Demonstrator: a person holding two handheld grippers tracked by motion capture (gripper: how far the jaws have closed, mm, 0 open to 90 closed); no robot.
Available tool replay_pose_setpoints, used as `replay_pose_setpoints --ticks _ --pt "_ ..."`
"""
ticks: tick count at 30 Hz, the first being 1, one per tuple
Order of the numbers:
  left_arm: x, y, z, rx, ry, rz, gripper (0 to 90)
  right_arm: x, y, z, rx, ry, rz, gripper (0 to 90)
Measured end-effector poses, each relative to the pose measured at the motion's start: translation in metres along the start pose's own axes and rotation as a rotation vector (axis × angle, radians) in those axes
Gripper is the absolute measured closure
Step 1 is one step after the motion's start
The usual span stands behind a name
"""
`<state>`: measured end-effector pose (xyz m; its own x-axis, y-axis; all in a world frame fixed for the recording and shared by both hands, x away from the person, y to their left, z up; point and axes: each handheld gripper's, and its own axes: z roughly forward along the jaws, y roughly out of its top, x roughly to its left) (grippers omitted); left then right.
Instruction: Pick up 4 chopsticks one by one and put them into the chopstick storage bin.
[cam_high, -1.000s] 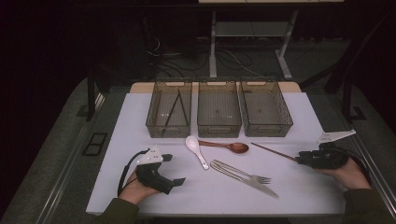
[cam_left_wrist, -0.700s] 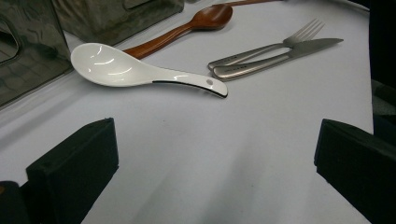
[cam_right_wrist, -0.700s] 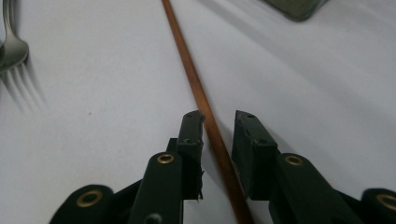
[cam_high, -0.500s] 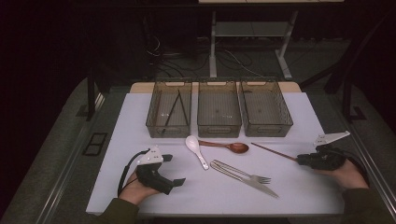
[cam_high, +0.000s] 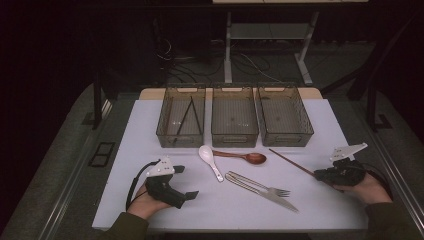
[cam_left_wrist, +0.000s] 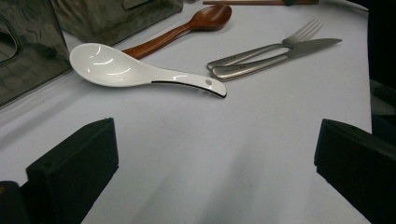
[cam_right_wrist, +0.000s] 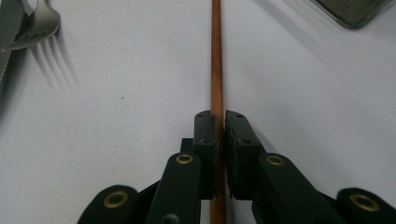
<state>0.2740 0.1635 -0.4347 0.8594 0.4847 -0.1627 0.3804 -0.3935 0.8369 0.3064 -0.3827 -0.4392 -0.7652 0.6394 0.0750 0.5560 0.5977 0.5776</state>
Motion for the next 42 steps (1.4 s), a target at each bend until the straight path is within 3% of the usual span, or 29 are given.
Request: replay_pose_setpoints --ticks 7,42 --pt "0.000 0.000 0.000 -0.002 0.000 -0.002 0.0 0.000 0.001 -0.002 -0.005 0.016 -0.004 83.9" --pt "0.000 0.000 0.000 -0.002 0.005 -0.003 0.0 0.007 0.017 -0.040 -0.287 0.066 0.005 83.9"
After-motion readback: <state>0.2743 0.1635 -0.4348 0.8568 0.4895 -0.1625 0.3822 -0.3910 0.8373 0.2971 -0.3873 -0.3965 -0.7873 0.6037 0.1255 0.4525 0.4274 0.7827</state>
